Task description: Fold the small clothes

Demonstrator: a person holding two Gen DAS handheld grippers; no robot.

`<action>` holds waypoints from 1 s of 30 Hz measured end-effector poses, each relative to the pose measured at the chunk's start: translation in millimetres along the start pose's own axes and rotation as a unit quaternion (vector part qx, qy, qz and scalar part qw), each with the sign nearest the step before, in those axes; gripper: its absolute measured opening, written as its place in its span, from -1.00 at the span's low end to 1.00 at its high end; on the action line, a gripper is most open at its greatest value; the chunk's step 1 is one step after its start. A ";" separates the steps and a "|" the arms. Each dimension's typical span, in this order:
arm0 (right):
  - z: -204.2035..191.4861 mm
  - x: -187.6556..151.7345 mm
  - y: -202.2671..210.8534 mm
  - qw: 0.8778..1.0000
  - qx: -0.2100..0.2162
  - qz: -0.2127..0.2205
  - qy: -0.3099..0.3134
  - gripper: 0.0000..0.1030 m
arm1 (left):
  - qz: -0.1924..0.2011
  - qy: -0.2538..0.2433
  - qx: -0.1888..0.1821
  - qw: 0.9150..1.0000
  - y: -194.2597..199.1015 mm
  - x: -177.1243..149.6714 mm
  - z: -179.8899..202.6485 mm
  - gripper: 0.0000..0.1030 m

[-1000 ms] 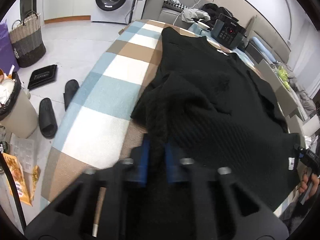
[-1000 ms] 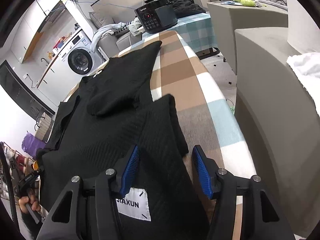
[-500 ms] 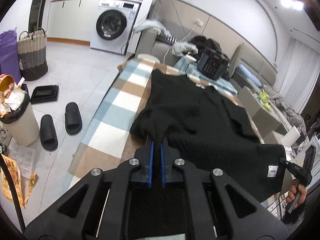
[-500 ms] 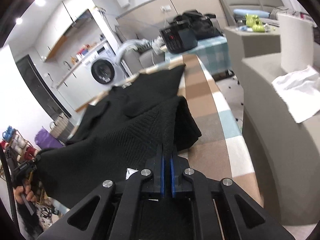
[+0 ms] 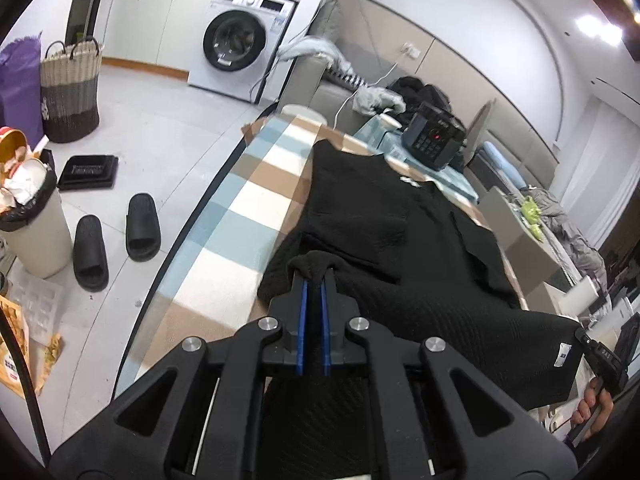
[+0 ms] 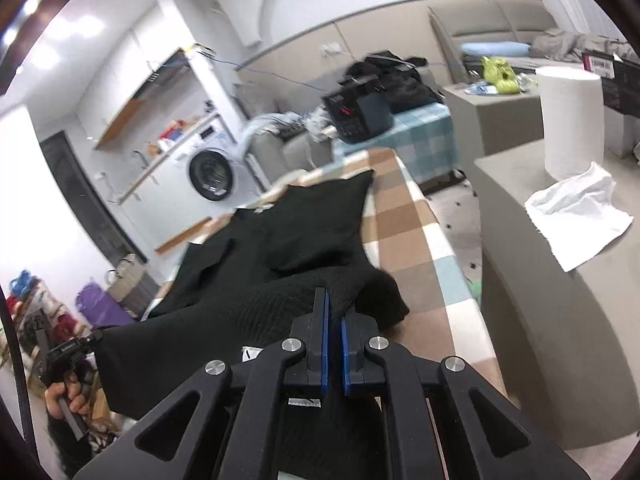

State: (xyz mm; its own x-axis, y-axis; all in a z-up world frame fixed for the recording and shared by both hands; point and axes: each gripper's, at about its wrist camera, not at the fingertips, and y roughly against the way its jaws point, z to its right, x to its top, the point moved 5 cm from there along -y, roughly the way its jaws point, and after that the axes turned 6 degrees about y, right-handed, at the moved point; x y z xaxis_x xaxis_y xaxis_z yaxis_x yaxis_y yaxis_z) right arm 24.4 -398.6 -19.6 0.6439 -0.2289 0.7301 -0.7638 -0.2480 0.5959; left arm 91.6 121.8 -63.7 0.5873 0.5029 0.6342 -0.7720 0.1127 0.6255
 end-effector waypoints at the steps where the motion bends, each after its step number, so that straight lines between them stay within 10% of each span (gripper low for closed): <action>1: -0.6 2.3 -6.4 1.000 -0.003 -0.003 0.000 -0.91 | -0.008 0.002 0.006 1.000 -14.3 3.4 -2.5 -0.93; 10: -1.8 27.8 -78.1 0.997 -0.057 -0.055 0.008 -0.88 | -0.056 -0.009 0.066 0.996 -114.1 15.7 -8.8 -0.77; 16: 22.2 19.9 -79.0 0.996 -0.072 -0.060 -0.011 -0.03 | -0.059 -0.016 0.077 0.995 -122.2 10.6 -15.2 0.13; 26: 33.1 -2.8 -117.8 0.993 -0.025 -0.113 -0.027 0.01 | -0.096 -0.023 0.051 0.994 -159.0 5.5 2.0 0.09; 30: 27.1 -6.2 -131.6 0.992 -0.029 -0.124 -0.005 -0.31 | -0.098 -0.032 0.037 0.994 -164.4 0.3 8.9 -0.58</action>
State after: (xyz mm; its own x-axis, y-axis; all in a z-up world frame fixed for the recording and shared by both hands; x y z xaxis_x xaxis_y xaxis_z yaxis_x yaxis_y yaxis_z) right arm 122.1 -390.0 -111.6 0.8125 -0.1776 0.5553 -0.5830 -0.2433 0.7752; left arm 220.9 95.8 -162.3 0.7406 0.4213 0.5235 -0.6230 0.1383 0.7699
